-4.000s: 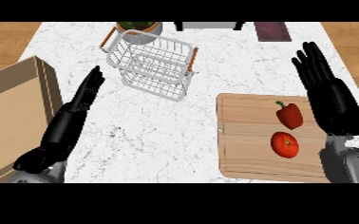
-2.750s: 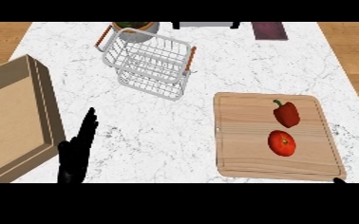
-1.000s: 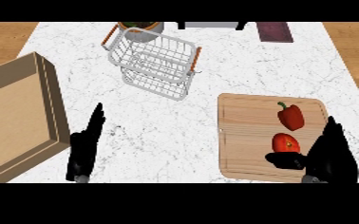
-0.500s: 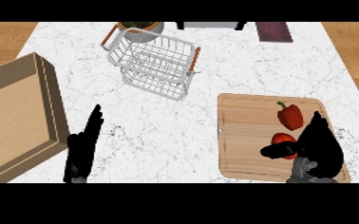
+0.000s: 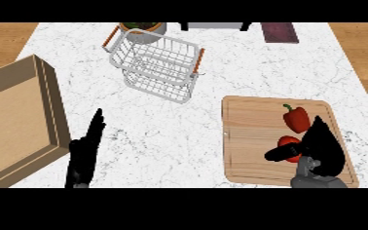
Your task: Pick the tomato from the cutting board and place it in the tiered basket
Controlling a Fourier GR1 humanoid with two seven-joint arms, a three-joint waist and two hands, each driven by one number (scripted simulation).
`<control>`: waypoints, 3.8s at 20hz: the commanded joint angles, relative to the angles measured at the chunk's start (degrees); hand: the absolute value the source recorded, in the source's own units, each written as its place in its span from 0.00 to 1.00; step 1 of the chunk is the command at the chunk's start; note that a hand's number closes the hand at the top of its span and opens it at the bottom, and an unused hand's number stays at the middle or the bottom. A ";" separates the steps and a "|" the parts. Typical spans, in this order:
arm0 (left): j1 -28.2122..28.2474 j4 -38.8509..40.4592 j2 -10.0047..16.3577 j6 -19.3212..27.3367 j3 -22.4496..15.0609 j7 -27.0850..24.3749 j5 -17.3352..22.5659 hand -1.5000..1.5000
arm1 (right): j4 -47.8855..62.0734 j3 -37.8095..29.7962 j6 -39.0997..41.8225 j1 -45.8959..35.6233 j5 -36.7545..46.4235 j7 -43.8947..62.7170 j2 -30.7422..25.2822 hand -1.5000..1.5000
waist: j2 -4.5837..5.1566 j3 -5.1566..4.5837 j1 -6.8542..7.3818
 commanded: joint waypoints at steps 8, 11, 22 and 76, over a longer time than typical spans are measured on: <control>0.99 -0.34 0.28 -1.38 1.49 -0.44 -0.05 0.50 | 3.14 -2.69 0.29 1.00 -5.13 9.71 0.07 0.00 | -0.05 0.00 -0.24; -2.50 3.66 -1.98 -0.37 1.51 -0.21 -1.01 0.50 | 7.71 -2.46 -0.89 -0.98 -5.53 9.65 0.07 0.00 | 0.10 0.00 -0.29; 1.31 -3.10 1.45 -4.90 4.52 2.36 0.63 0.50 | 14.15 -7.09 -2.99 -2.00 -5.41 0.20 -1.19 1.00 | 0.00 0.02 -0.06; 2.62 -6.20 -3.02 -4.19 3.14 4.37 -5.39 0.50 | 2.78 14.97 2.67 -54.48 -3.54 1.03 0.05 1.00 | -0.02 -0.02 1.44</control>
